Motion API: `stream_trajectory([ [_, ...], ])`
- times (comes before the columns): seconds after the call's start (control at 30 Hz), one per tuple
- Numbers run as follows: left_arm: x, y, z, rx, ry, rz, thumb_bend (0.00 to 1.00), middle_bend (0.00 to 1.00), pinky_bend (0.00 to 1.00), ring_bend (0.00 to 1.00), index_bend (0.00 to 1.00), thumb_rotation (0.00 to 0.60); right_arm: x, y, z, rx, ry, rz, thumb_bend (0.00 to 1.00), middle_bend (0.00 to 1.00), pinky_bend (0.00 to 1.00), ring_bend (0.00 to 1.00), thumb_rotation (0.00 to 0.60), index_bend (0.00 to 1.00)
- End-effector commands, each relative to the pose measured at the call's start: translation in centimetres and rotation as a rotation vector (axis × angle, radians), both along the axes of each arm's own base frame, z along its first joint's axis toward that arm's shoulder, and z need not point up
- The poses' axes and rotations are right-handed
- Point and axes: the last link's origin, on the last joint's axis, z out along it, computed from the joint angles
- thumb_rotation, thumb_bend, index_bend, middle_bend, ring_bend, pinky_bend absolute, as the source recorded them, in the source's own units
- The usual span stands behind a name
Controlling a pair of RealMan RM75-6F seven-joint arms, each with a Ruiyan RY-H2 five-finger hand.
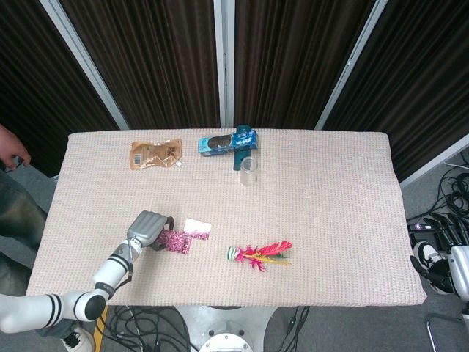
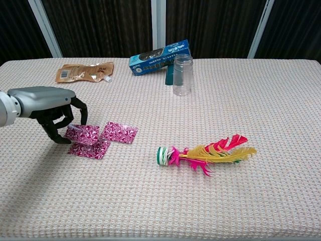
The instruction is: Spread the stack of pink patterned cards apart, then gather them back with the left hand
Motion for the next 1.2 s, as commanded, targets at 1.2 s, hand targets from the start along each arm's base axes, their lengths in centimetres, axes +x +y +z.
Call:
stream_trajectory([
  [1.2, 1.3, -0.4, -2.6, -0.040, 0.076, 0.035, 0.28, 0.90, 0.99, 0.95, 0.45, 0.600, -0.4, 0.2, 0.1, 0.001, -0.004, -0.010, 0.19, 0.10, 0.00, 0.01, 0.450, 0.16],
])
